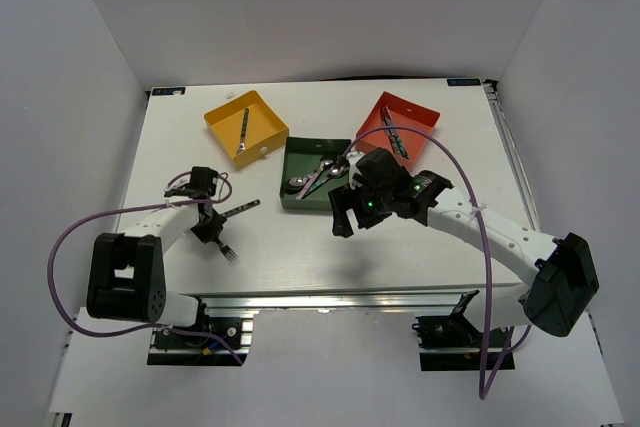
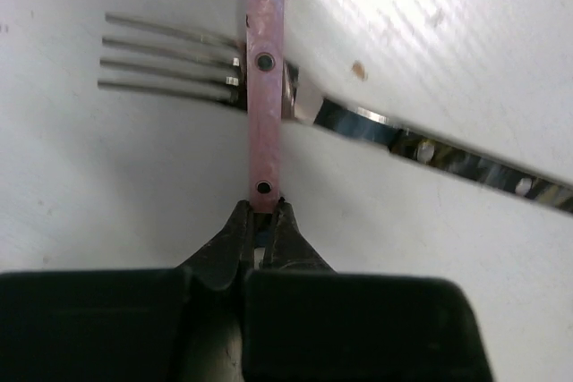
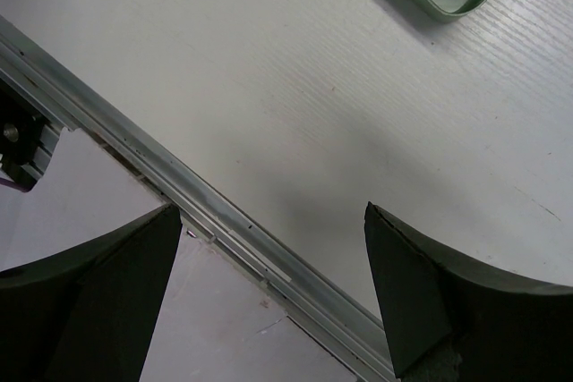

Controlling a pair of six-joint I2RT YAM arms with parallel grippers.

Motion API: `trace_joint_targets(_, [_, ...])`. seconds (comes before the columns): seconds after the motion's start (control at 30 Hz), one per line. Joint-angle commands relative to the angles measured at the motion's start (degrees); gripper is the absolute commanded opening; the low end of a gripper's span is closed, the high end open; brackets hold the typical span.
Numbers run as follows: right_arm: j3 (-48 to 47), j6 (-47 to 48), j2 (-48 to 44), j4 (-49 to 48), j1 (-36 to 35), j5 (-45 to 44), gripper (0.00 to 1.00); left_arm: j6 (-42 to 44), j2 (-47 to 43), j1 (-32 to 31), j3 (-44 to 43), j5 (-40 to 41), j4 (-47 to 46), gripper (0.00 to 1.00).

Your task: Sort the eating utensils into containers

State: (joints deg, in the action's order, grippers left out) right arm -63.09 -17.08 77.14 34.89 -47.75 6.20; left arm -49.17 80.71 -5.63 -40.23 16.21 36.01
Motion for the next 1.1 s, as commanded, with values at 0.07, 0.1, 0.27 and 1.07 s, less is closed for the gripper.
trace_joint_targets(0.07, [-0.28, 0.91, 0.02, -1.67, -0.33, 0.75, 0.87, 0.57, -8.62, -2.01, -4.24, -3.98, 6.08, 0.00])
trace_joint_targets(0.1, [-0.63, 0.91, 0.46, -1.76, -0.33, 0.92, 0.87, 0.04, -11.94, -2.28, -6.68, -4.60, 6.96, 0.00])
trace_joint_targets(0.27, [-3.00, 0.73, 2.22, -1.32, -0.33, 1.19, 0.87, 1.43, -17.60, -3.16, -14.26, -3.72, 6.11, 0.00])
trace_joint_targets(1.07, [1.57, 1.61, -5.60, 2.45, -0.24, -3.56, 0.87, 42.39, 47.17, -0.44, -80.79, -29.21, 4.94, 0.00])
